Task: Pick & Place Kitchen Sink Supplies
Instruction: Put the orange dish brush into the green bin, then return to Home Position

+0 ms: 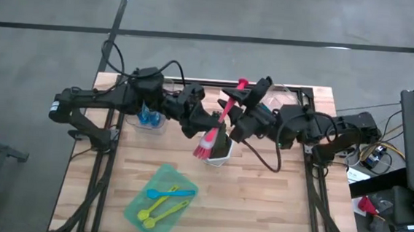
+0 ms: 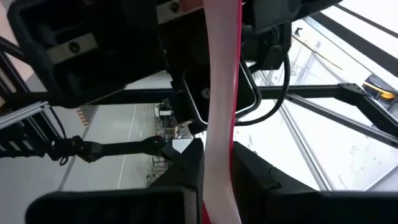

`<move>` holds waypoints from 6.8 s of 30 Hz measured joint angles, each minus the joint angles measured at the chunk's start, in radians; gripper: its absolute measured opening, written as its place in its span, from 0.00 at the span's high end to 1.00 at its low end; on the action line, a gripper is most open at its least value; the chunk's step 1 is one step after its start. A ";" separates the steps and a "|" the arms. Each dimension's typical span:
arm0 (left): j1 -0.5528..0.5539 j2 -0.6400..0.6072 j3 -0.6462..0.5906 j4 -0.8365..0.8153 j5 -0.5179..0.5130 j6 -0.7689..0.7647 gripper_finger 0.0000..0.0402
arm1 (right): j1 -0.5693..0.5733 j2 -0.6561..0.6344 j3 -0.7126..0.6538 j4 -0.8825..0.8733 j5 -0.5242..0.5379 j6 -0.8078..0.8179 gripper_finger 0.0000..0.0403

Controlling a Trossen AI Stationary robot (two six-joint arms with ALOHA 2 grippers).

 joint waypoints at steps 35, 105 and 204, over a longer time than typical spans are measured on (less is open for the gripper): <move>0.142 -0.148 0.011 0.120 -0.002 0.827 0.54 | 0.150 -0.004 0.192 0.029 -0.024 0.539 0.86; 0.059 -0.408 0.009 0.058 -0.034 0.884 0.54 | 0.106 0.874 0.496 -0.609 -0.696 1.154 0.85; 0.058 -0.426 -0.005 -0.296 -0.184 1.282 1.00 | 0.009 0.430 0.676 -0.596 -0.718 1.149 0.98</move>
